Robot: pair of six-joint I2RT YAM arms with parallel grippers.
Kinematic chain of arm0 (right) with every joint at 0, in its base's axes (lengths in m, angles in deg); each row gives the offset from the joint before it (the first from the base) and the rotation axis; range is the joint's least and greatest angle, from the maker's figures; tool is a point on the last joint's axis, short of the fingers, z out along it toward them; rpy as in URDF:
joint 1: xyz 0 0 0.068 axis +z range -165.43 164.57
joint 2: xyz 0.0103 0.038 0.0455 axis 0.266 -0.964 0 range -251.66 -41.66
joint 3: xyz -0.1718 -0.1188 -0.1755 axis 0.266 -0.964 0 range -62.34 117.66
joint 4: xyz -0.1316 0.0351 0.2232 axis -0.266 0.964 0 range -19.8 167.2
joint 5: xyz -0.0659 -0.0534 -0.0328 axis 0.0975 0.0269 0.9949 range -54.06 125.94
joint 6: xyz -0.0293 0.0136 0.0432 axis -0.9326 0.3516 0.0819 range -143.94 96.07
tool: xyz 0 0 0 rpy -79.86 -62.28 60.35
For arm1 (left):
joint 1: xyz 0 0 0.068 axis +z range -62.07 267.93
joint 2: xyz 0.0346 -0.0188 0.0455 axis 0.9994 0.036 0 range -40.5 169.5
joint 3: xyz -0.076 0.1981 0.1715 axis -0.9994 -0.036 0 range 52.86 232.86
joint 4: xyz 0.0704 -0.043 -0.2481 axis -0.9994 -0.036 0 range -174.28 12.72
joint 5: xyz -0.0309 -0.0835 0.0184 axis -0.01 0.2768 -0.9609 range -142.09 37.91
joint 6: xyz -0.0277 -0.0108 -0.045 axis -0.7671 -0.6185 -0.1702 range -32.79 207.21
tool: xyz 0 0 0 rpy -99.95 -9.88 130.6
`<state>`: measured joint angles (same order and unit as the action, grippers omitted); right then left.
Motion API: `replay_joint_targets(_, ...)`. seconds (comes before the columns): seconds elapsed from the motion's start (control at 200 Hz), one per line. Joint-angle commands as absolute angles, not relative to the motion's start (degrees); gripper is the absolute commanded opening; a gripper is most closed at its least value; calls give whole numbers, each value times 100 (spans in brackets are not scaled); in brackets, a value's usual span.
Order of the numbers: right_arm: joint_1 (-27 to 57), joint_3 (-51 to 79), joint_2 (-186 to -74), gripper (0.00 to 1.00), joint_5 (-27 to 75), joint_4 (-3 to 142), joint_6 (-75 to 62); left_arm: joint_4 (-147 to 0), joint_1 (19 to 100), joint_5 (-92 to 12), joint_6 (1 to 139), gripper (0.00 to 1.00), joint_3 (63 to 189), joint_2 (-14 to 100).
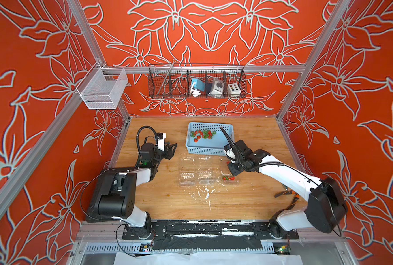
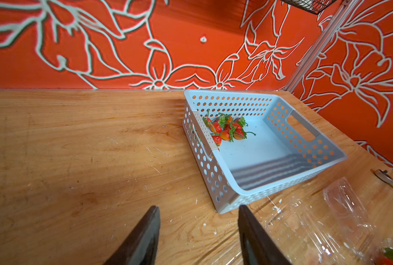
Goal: Pack strawberries into containers
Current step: Place the strawberry in the packing box.
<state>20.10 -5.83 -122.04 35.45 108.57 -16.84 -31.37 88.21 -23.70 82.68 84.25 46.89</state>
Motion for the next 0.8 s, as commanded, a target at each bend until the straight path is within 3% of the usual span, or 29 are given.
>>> replay_joint_targets(0.0, 2083, -883, -11911, 0, 3560, 10961, -1342, -3080, 8808, -2343, 8282, 54, 8480, 4671)
replay_joint_targets(0.796, 2712, -1706, -12136, 2, 3396, 10609, -663, -3073, 8808, -2361, 8266, 54, 8467, 4667)
